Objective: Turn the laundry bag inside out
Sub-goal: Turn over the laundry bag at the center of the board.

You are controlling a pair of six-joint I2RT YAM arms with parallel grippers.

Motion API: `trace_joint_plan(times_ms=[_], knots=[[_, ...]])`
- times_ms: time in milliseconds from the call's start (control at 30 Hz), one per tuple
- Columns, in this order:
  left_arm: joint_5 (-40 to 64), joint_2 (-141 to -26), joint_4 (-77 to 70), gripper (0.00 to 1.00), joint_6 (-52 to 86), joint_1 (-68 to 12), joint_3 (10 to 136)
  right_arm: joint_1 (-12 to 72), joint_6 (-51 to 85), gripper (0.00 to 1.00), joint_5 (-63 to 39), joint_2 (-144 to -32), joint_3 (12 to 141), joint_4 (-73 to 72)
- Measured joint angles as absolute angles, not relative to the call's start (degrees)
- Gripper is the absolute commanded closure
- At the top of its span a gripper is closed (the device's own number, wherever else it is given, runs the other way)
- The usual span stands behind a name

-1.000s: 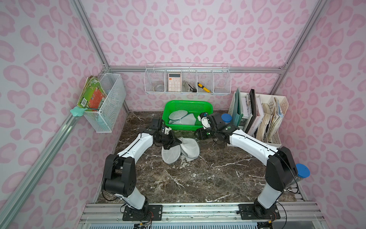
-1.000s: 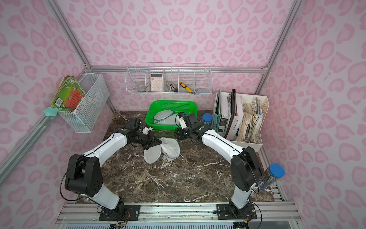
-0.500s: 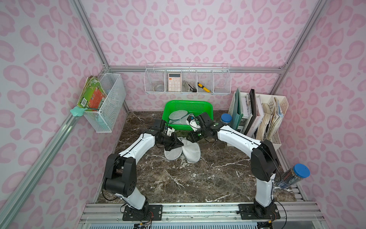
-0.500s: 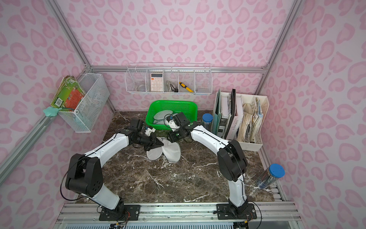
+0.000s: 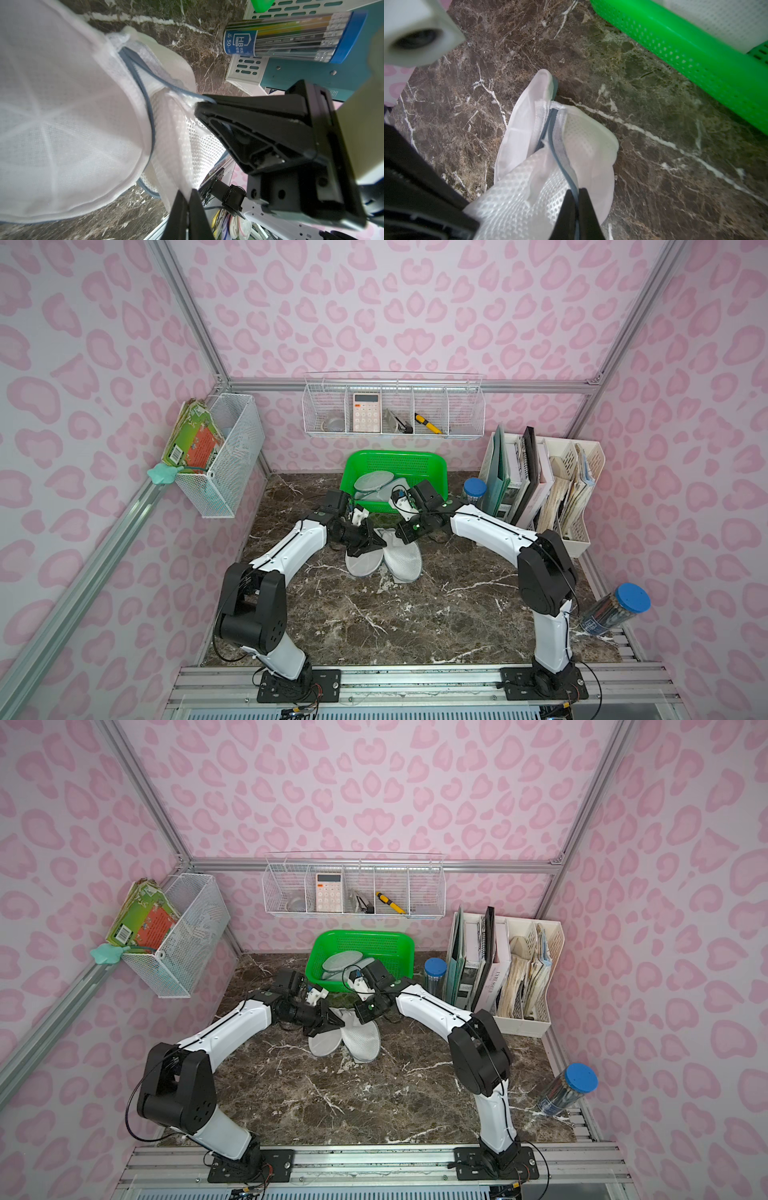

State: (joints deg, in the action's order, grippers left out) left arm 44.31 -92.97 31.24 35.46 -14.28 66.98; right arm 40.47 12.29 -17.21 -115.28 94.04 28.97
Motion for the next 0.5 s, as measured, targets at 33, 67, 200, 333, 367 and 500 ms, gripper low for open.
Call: trace_joint_plan(times_ms=[33, 67, 200, 333, 367, 500], knots=[[44.23, -92.97, 31.57, 1.0, 35.0, -14.74, 67.22, 40.05, 12.95, 1.0, -17.41, -115.28, 94.04, 28.77], [44.12, -92.97, 31.99, 1.0, 34.3, -15.4, 67.53, 39.46, 13.52, 1.0, -17.93, -115.28, 94.04, 28.36], [43.7, -92.79, 32.88, 1.0, 31.92, -18.39, 68.9, 37.52, 15.46, 1.0, -20.32, -115.66, 94.13, 26.39], [42.5, -92.51, 33.78, 1.0, 28.91, -21.54, 71.13, 36.51, 17.1, 1.0, -22.09, -117.14, 95.24, 26.15], [41.93, -92.14, 33.8, 1.0, 28.29, -22.02, 71.26, 36.36, 17.69, 1.0, -22.63, -117.64, 95.77, 26.15], [38.96, -87.94, 33.67, 1.0, 26.85, -22.65, 70.3, 34.35, 19.46, 1.0, -25.26, -119.55, 96.36, 26.61]])
